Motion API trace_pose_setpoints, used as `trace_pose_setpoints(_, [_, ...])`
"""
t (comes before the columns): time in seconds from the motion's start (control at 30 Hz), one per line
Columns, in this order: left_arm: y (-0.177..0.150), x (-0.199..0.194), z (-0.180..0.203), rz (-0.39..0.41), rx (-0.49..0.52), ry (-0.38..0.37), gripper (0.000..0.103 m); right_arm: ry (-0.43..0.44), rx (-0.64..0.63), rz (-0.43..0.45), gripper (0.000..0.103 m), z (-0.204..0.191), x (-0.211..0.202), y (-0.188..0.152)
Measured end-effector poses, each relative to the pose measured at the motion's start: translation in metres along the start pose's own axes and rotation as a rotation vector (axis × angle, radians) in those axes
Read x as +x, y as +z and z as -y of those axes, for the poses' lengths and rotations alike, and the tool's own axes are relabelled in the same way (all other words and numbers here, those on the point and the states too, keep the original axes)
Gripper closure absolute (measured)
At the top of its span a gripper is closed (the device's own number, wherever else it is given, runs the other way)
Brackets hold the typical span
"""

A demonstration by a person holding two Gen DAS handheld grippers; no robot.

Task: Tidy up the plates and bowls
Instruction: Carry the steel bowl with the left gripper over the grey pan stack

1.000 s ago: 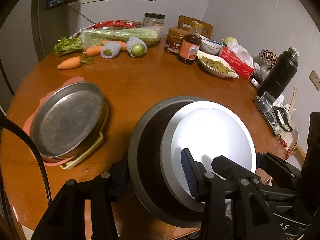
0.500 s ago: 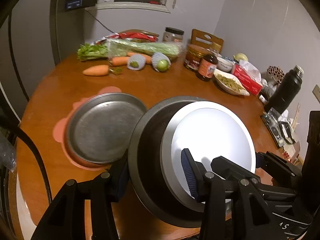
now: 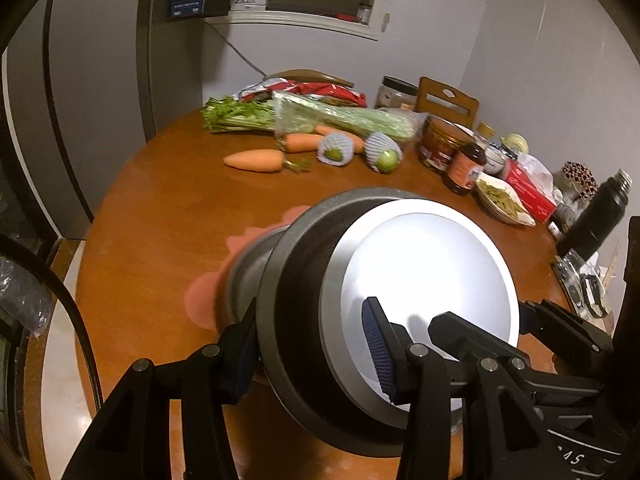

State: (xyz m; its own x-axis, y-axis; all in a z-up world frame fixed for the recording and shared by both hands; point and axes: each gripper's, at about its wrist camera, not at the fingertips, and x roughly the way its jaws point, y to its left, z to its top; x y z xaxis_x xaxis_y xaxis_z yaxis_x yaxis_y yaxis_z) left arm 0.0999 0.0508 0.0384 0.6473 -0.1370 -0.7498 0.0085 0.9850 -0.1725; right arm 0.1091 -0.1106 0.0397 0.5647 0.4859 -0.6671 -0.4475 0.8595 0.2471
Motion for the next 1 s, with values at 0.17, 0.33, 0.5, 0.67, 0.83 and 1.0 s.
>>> trace_pose_setpoints(0.17, [0.009,0.005,-0.017,0.0,-0.009,0.011,0.055,0.004,-0.027,-0.007,0.046,-0.012,0.018,0.014])
trace_pose_setpoints(0.33, [0.014,0.016,-0.027,-0.021,-0.004,0.026,0.055,0.004,-0.031,-0.015,0.047,-0.017,0.035,0.02])
trace_pose_setpoints(0.5, [0.016,0.027,-0.033,-0.039,-0.009,0.023,0.055,-0.004,-0.027,-0.034,0.047,-0.016,0.045,0.021])
trace_pose_setpoints(0.67, [0.015,0.034,-0.035,-0.044,-0.009,0.036,0.055,-0.007,-0.025,-0.048,0.048,-0.015,0.055,0.021])
trace_pose_setpoints(0.83, [0.014,0.039,-0.037,-0.049,-0.011,0.04,0.055,-0.01,-0.03,-0.057,0.048,-0.015,0.061,0.02])
trace_pose_setpoints(1.0, [0.015,0.044,-0.037,-0.055,-0.013,0.038,0.055,-0.011,-0.03,-0.061,0.048,-0.015,0.064,0.019])
